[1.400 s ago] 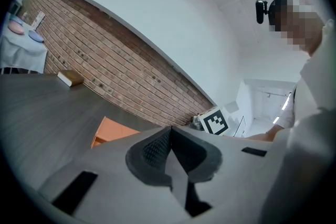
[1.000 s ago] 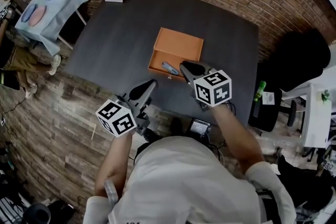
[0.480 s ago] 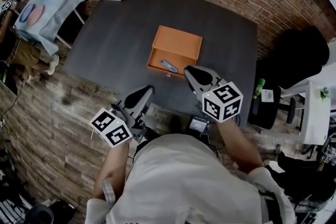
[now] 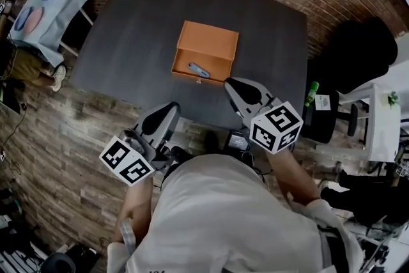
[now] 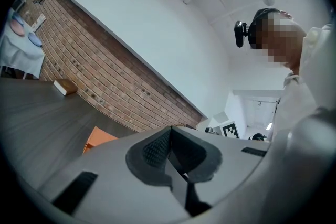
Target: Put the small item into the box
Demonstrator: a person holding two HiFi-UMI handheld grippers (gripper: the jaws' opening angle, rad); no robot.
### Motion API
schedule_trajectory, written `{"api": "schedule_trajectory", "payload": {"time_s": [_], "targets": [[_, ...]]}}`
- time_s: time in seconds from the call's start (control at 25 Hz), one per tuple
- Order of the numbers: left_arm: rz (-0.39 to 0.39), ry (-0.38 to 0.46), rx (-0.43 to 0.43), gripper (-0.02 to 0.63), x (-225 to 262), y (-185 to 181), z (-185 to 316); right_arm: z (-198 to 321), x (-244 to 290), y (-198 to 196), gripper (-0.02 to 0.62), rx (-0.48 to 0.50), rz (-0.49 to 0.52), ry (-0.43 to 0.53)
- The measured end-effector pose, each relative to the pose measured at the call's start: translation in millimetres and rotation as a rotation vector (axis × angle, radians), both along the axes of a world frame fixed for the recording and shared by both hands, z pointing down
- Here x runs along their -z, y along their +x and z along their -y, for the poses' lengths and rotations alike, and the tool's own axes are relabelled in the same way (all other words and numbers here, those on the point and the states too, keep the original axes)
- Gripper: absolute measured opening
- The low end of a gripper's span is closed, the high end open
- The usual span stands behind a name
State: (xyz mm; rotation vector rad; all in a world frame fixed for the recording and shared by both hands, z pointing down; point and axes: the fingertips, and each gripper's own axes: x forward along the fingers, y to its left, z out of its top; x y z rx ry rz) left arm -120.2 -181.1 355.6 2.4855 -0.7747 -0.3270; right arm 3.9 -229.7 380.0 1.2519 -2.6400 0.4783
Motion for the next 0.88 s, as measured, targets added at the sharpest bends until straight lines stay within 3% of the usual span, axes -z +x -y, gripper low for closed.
{"api": "schedule_trajectory", "payload": {"time_s": [0.88], "targets": [[0.028,-0.048,-0.046,0.011,-16.2,4.5,-30.5,-29.4,4.6,20.4,0.012,-0.038,0.026,-0.032]]}}
